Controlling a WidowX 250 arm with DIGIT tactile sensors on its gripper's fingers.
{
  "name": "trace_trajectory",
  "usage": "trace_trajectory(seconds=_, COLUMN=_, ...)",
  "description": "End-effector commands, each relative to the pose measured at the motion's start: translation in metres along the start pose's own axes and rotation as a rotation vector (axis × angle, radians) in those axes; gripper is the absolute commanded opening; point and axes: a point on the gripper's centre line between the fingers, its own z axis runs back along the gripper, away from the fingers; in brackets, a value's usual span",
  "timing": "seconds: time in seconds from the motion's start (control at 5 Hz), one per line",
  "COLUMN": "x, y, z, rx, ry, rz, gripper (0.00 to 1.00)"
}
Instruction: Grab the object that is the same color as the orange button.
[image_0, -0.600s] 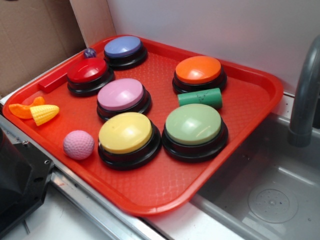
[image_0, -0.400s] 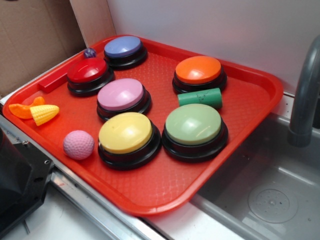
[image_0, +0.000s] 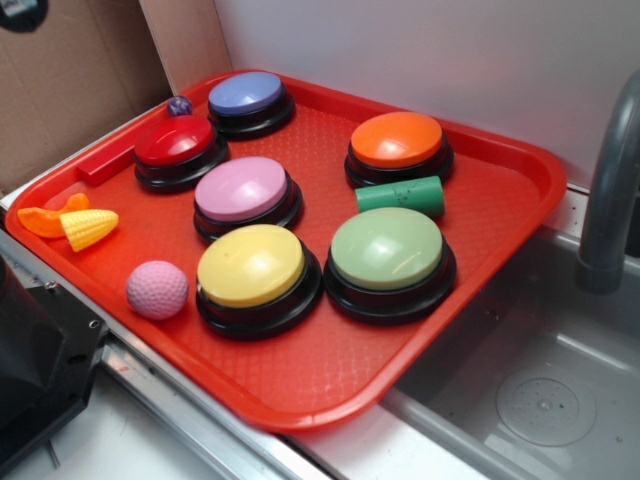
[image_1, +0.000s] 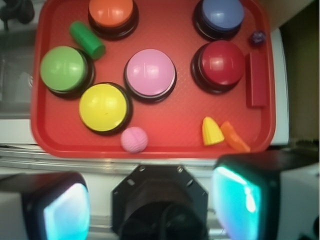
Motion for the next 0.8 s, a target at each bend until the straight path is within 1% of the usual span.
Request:
trace_trajectory(seconds=0.0, x=0.007, y=0.034, z=-0.033, rx=0.036, ry=-0.065, rz=-0.223, gripper=1.00)
trace_trajectory(seconds=0.2, x=0.004, y=0.060, z=-0.063, rx=0.053, ry=-0.075, rz=-0.316, gripper=1.00)
trace_trajectory(seconds=0.4, x=0.005, y=0.083, z=-0.091, rx=0.094, ry=-0.076, rz=-0.384, gripper=1.00)
trace_trajectory(seconds=0.6, x=0.006, y=0.100, z=-0.114, rx=0.112, ry=-0.057, rz=-0.443, gripper=1.00)
